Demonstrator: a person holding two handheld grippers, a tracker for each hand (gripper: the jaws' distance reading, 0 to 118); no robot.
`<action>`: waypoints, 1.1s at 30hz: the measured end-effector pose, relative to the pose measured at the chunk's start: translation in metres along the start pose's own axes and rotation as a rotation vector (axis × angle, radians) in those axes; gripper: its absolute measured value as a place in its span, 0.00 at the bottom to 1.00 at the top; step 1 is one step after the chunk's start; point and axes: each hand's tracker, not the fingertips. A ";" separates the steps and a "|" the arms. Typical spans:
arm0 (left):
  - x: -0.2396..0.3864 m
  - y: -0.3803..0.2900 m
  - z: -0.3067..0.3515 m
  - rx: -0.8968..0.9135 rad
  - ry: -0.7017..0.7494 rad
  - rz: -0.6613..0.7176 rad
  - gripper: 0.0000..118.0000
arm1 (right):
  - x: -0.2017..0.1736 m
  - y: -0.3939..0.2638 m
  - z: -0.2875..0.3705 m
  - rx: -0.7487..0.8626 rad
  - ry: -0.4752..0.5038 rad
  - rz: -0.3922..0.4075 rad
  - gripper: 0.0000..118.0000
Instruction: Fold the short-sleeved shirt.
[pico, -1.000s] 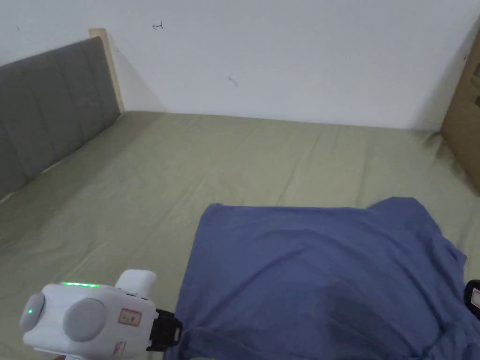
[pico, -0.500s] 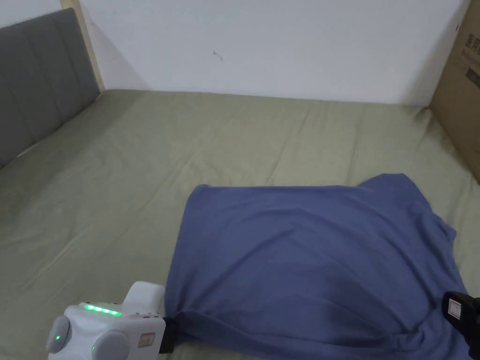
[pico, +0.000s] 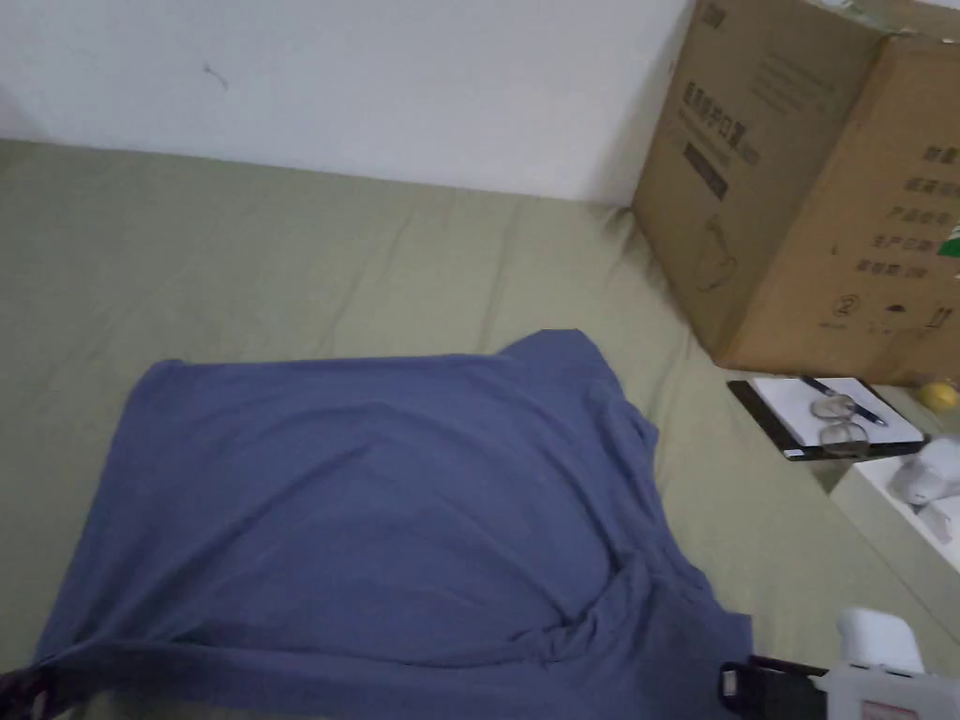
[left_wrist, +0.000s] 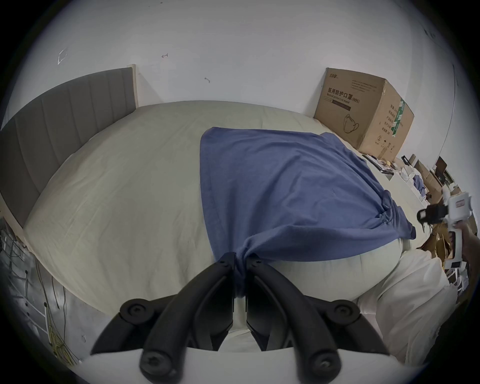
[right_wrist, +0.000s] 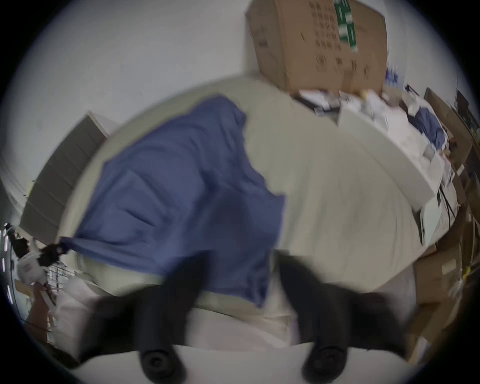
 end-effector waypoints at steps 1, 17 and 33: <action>0.000 0.000 0.000 -0.004 0.001 0.002 0.05 | 0.006 -0.003 -0.011 -0.039 -0.025 -0.009 0.92; 0.013 0.000 0.003 -0.086 0.053 -0.018 0.05 | -0.018 -0.014 -0.009 -0.045 -0.008 0.274 0.05; -0.010 0.106 -0.055 0.014 0.033 0.197 0.05 | -0.051 0.125 -0.002 0.121 0.096 0.080 0.05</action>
